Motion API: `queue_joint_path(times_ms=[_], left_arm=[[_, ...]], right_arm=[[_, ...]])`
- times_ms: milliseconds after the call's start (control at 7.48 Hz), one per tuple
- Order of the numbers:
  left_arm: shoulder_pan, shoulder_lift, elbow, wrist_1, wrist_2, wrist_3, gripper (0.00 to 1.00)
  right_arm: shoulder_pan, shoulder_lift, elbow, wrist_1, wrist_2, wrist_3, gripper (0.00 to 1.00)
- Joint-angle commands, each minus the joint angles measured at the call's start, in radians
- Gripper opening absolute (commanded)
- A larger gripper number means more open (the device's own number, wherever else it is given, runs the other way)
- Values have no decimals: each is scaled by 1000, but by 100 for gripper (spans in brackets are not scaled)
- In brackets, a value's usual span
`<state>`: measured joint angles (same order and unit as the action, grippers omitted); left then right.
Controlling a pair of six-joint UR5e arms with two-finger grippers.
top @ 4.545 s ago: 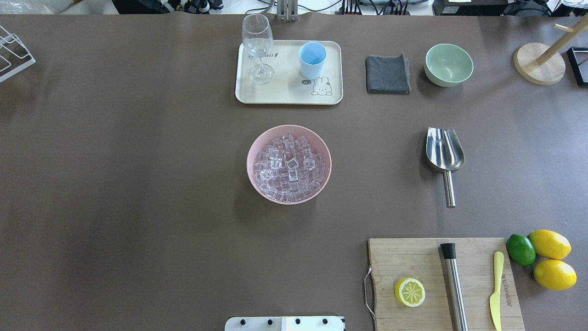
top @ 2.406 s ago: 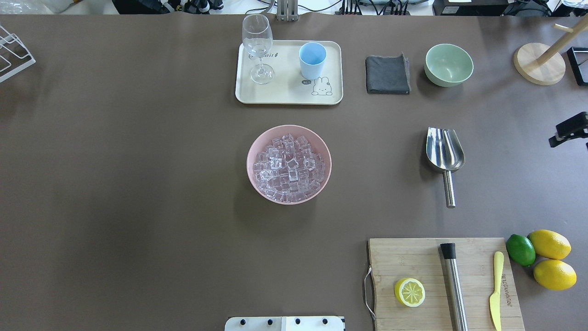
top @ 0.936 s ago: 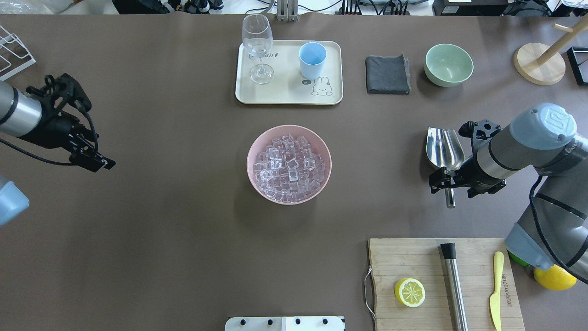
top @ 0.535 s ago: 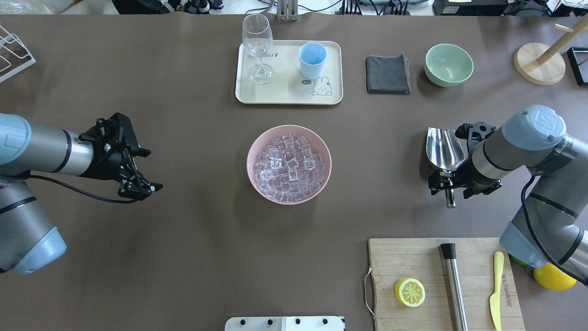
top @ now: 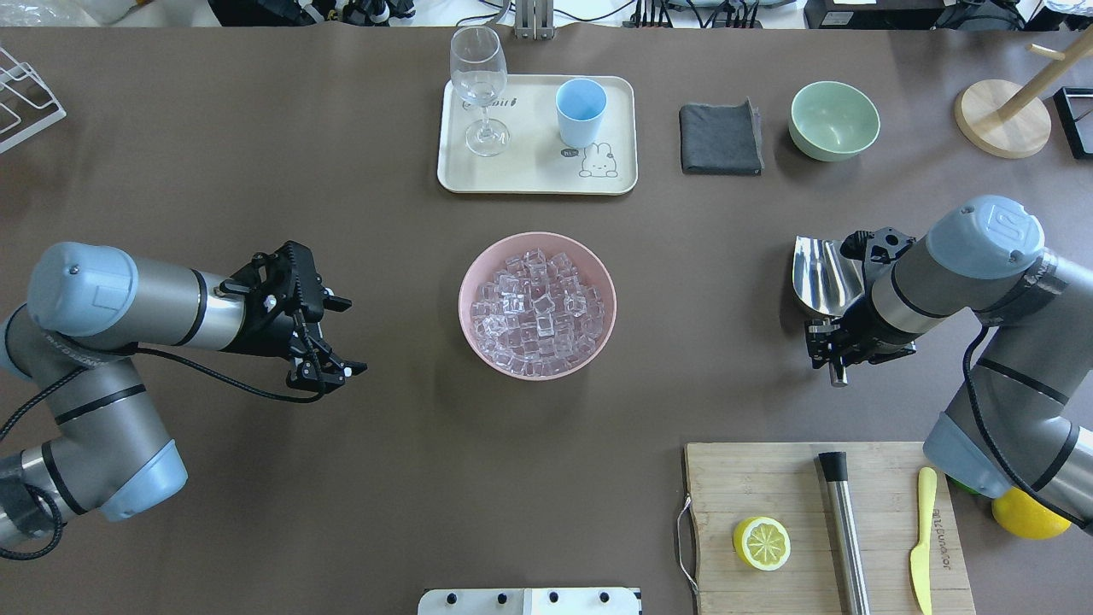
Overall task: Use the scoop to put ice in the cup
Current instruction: 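Grasp the steel scoop handle with the right gripper while the left arm approaches the bowl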
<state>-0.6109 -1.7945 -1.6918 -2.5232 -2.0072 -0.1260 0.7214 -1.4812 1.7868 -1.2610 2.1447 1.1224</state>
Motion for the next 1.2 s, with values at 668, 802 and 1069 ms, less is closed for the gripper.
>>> queue_joint_path(times_ms=[668,802,1069], left_arm=[[-24,-296,348,-129,-68,204,93],[-17,-310,360,-129,-88,207,93],[-4,-310,350,-131,-169,238,93]], right_arm=[[19,7,45,-99,11,-12,0],[29,4,77,-150,7,-74,0],[71,82,233,-495,-18,-352,0]])
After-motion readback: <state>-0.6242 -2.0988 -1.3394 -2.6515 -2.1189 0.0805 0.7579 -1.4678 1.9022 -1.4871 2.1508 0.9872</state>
